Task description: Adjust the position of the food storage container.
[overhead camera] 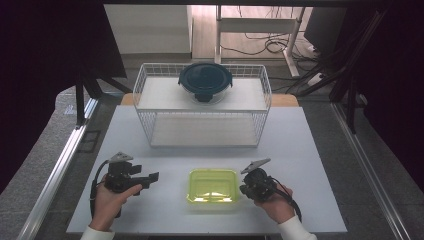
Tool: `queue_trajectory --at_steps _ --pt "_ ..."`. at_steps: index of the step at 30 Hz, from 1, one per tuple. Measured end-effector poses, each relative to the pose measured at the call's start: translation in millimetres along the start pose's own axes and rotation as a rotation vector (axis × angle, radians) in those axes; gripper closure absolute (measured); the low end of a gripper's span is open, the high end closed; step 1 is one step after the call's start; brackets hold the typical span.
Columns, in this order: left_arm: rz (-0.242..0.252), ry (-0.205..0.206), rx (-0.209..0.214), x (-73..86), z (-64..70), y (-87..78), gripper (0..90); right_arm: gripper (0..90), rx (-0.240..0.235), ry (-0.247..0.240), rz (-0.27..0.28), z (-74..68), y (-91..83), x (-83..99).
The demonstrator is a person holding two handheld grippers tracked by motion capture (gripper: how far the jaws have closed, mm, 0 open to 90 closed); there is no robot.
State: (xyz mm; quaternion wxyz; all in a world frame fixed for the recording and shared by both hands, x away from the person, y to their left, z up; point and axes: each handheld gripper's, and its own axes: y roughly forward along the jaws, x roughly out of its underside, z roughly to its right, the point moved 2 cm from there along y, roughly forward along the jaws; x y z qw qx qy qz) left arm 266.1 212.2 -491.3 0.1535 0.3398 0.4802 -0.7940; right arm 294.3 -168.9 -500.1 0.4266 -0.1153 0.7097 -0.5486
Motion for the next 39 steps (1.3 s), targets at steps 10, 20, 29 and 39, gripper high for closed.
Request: queue_trajectory --at_steps 10,20,29,39 --pt "-0.007 -0.005 0.016 1.6 -1.7 2.7 21.5 88.5 0.021 0.019 0.028 10.7 -5.4 4.2" --pt "0.009 -0.014 0.021 6.2 0.9 -4.8 21.5 87.6 0.018 0.111 0.205 28.2 -38.0 12.9" --pt "0.006 -0.002 0.034 5.2 6.7 -3.3 21.3 46.0 -0.052 0.198 0.304 34.7 -41.9 18.4" --pt "0.009 -0.004 0.077 3.0 12.3 -1.6 21.1 32.2 -0.096 0.300 0.359 45.3 -47.2 25.2"
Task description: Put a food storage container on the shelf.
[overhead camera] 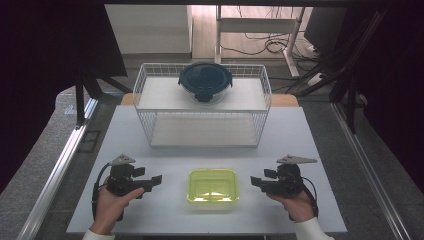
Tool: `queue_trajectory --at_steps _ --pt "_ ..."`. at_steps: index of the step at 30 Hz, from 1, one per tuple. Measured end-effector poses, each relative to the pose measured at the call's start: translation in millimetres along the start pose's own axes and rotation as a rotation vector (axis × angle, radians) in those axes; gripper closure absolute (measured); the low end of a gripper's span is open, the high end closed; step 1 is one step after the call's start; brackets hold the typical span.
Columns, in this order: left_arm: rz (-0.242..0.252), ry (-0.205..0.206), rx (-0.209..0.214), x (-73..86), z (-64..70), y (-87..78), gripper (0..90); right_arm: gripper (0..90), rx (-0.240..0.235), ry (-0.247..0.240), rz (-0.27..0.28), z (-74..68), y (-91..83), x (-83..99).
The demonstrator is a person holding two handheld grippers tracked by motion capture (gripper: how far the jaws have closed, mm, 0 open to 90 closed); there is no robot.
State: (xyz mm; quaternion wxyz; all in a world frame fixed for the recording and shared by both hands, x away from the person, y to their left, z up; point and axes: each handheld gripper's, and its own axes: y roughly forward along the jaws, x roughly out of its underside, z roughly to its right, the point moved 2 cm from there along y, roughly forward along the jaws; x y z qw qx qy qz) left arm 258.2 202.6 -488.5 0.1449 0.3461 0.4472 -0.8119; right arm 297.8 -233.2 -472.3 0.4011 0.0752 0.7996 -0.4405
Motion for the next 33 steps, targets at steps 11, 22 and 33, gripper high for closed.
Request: queue_trajectory --at_steps 11,22,33 --pt "0.030 -0.070 0.100 -2.5 0.1 2.8 21.4 35.3 -0.090 0.068 -0.026 -2.2 15.5 1.8" --pt "-0.016 -0.058 0.174 -3.6 14.8 24.5 25.1 38.2 -0.145 0.076 -0.059 -16.5 34.2 3.8" --pt "-0.051 -0.088 0.201 1.9 29.8 47.6 29.3 43.2 -0.164 0.120 -0.063 -16.2 43.6 6.2"
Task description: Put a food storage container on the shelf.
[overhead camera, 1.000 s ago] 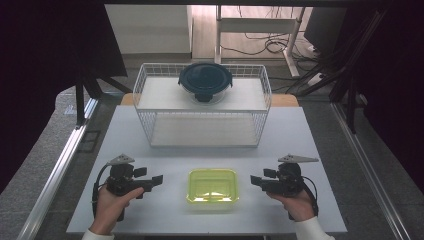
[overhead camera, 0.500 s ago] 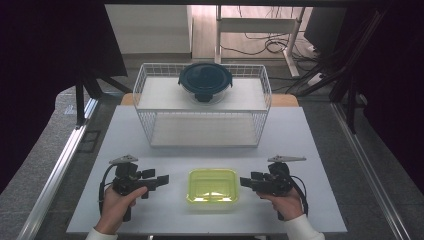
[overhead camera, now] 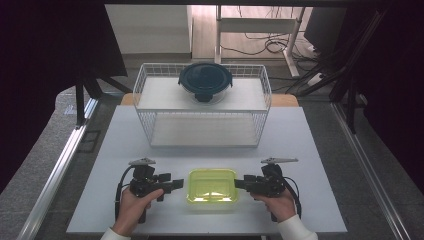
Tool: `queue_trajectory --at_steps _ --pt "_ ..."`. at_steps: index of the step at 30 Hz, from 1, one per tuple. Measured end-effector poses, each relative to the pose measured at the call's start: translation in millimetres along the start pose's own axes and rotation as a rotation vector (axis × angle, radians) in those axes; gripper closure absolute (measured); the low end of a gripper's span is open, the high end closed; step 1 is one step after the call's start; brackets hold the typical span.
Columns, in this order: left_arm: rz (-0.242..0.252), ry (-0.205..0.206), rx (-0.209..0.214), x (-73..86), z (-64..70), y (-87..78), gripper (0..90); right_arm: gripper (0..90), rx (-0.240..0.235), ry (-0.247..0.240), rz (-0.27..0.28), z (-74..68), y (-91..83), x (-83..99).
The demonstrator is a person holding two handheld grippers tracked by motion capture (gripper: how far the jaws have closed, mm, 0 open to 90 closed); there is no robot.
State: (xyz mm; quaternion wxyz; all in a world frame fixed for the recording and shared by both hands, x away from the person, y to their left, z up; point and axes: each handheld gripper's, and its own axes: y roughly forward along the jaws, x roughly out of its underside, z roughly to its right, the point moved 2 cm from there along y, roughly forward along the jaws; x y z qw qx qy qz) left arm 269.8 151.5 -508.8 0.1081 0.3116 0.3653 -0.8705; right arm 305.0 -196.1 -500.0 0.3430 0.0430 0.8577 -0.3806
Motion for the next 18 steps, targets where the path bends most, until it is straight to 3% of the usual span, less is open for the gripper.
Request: queue_trajectory --at_steps 9,13,18 --pt "-0.041 -0.068 0.074 -0.8 -7.4 25.1 35.4 53.6 -0.046 0.052 -0.043 6.3 13.3 3.9" --pt "-0.043 -0.129 0.134 0.7 -13.2 27.6 41.7 57.9 -0.069 0.072 -0.055 6.4 15.8 7.8" --pt "-0.061 -0.166 0.201 5.8 -14.2 31.6 46.9 63.3 -0.089 0.098 -0.052 7.7 15.0 11.3"
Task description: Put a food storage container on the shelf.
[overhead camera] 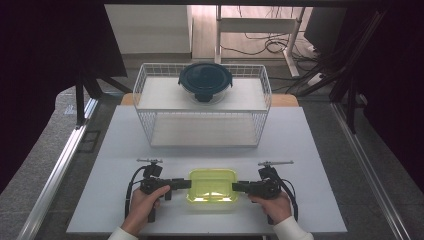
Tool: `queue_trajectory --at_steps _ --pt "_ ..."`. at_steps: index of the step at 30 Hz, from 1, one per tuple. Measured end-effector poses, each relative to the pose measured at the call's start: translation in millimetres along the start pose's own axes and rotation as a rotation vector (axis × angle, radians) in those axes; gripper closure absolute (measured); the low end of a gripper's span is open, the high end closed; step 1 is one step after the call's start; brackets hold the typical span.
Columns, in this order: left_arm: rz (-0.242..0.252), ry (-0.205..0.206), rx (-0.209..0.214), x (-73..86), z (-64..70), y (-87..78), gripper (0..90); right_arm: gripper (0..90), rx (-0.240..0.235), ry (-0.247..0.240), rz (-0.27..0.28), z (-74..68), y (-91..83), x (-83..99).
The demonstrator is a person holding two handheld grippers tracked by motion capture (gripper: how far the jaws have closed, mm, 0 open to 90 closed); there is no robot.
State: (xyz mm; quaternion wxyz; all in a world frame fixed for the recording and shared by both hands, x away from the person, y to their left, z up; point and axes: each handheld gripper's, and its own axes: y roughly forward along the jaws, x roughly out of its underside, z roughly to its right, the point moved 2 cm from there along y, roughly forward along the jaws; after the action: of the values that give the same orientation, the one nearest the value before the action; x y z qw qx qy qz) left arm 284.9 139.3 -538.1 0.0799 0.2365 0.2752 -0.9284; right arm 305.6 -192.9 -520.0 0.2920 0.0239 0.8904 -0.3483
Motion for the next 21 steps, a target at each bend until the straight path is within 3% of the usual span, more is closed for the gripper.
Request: queue_trajectory --at_steps 2,5,9,21 --pt "-0.014 -0.008 0.004 0.7 -0.3 3.7 50.7 65.7 -0.010 0.011 -0.001 0.8 0.4 0.2" --pt "-0.041 -0.030 0.053 1.7 1.0 9.3 59.3 67.8 -0.014 0.023 -0.003 1.8 1.9 0.7" --pt "-0.034 -0.045 0.054 1.6 0.3 9.0 72.1 70.5 -0.005 0.013 -0.006 -0.4 1.2 2.2" --pt "-0.011 -0.045 0.069 0.0 2.8 4.5 77.0 76.9 -0.047 0.038 0.024 -2.6 -6.3 1.7"
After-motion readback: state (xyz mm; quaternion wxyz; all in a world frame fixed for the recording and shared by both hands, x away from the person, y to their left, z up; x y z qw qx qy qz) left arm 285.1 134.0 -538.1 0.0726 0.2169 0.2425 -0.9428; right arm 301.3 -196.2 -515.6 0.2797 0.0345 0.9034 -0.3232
